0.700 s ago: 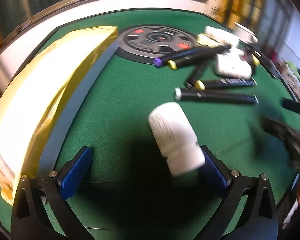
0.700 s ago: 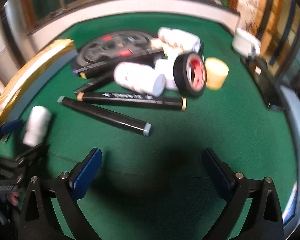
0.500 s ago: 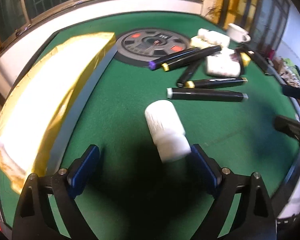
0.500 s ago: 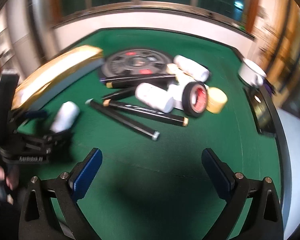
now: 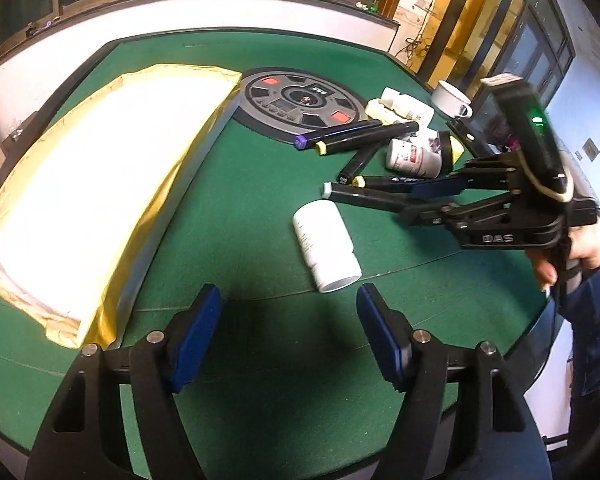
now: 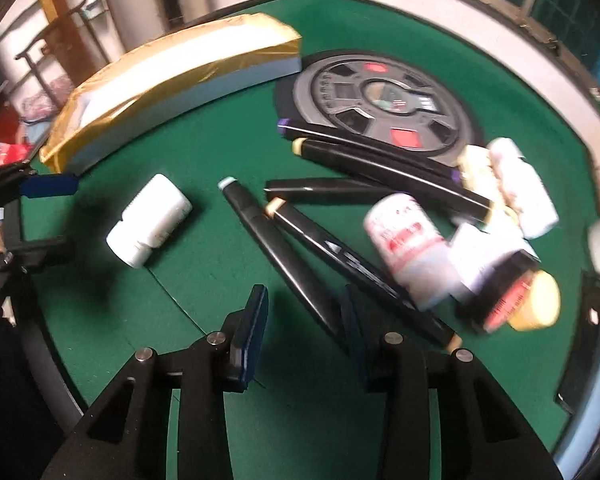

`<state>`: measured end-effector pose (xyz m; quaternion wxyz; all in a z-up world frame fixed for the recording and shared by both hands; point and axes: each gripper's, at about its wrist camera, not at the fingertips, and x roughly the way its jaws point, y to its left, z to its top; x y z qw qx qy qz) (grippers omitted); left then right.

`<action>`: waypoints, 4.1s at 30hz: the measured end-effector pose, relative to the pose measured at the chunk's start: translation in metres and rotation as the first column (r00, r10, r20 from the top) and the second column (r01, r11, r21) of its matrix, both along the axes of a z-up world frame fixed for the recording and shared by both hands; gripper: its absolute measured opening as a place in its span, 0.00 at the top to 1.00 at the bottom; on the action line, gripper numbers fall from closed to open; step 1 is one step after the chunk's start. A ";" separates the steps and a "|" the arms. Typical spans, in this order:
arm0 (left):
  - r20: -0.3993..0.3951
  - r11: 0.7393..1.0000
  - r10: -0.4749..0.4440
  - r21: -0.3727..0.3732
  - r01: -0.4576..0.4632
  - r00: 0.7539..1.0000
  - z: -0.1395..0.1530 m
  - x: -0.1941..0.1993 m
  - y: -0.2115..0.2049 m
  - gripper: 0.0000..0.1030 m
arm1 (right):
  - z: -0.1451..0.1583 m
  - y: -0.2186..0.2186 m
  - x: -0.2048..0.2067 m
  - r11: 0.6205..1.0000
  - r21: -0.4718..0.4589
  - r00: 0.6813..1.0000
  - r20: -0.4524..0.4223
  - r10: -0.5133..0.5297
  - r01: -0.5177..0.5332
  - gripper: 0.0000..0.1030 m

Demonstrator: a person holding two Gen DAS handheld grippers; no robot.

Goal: Organize rigid objects
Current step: 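Grasp the white pill bottle with the left tool while the right tool grasps a black marker, then carry the bottle and marker over the yellow-edged white tray with both tools, then open the left tool to drop the bottle while the right tool releases the marker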

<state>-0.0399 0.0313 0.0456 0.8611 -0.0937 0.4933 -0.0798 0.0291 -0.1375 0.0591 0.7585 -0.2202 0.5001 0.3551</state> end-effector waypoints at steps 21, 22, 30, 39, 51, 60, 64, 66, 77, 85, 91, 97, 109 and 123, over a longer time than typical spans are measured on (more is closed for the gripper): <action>-0.088 0.995 -0.049 0.083 0.056 0.995 -0.029 0.055 -0.043 0.68 | -0.002 -0.034 -0.058 0.949 0.126 0.956 -0.076 -0.283 0.290 0.87; -0.079 0.992 -0.061 0.102 0.069 0.995 -0.029 0.055 -0.047 0.69 | -0.004 -0.037 -0.058 0.946 0.129 0.954 -0.083 -0.288 0.297 0.87; 0.000 0.984 -0.086 0.157 0.085 0.996 -0.028 0.044 -0.050 0.70 | -0.010 -0.038 -0.059 0.950 0.091 0.955 -0.041 -0.295 0.297 0.85; 0.252 0.981 -0.030 0.193 -0.020 0.967 0.018 0.011 -0.027 0.70 | 0.008 -0.043 -0.072 0.934 0.172 0.948 0.016 -0.319 0.312 0.88; 0.368 0.951 0.042 0.269 -0.149 0.929 0.065 0.019 0.055 0.69 | 0.081 0.042 -0.056 0.924 0.334 0.979 0.006 -0.202 0.188 0.87; 0.298 0.938 0.084 0.300 -0.177 0.951 0.059 0.079 0.108 0.69 | 0.081 0.145 0.003 0.935 0.304 0.984 -0.046 -0.175 0.180 0.87; 0.255 0.939 0.093 0.299 -0.170 0.962 0.048 0.097 0.115 0.70 | 0.069 0.176 0.027 0.938 0.277 0.977 -0.092 -0.190 0.209 0.87; 0.229 0.939 0.113 0.294 -0.179 0.967 0.044 0.106 0.126 0.70 | 0.059 0.193 0.041 0.942 0.254 0.974 -0.112 -0.198 0.221 0.87; 0.116 0.942 0.155 0.281 -0.182 0.981 0.008 0.138 0.148 0.69 | 0.023 0.217 0.075 0.937 0.171 0.947 -0.163 -0.277 0.303 0.87; 0.103 0.942 0.193 0.260 -0.214 0.976 0.001 0.143 0.158 0.69 | 0.013 0.225 0.092 0.929 0.151 0.935 -0.164 -0.314 0.338 0.87; 0.100 0.943 0.195 0.254 -0.215 0.976 -0.003 0.148 0.161 0.69 | 0.013 0.224 0.094 0.935 0.119 0.939 -0.128 -0.320 0.335 0.79; 0.149 0.944 0.214 0.223 -0.243 0.966 0.016 0.134 0.170 0.69 | 0.025 0.207 0.092 0.913 0.181 0.930 -0.112 -0.350 0.365 0.69; 0.047 0.980 0.150 0.127 -0.155 0.988 0.003 0.150 0.164 0.68 | 0.058 0.189 0.060 0.877 0.309 0.926 -0.046 -0.374 0.369 0.63; 0.463 0.652 0.495 0.362 -0.666 0.735 0.049 0.068 0.220 0.63 | 0.060 0.149 0.036 0.811 0.420 0.903 -0.055 -0.426 0.408 0.53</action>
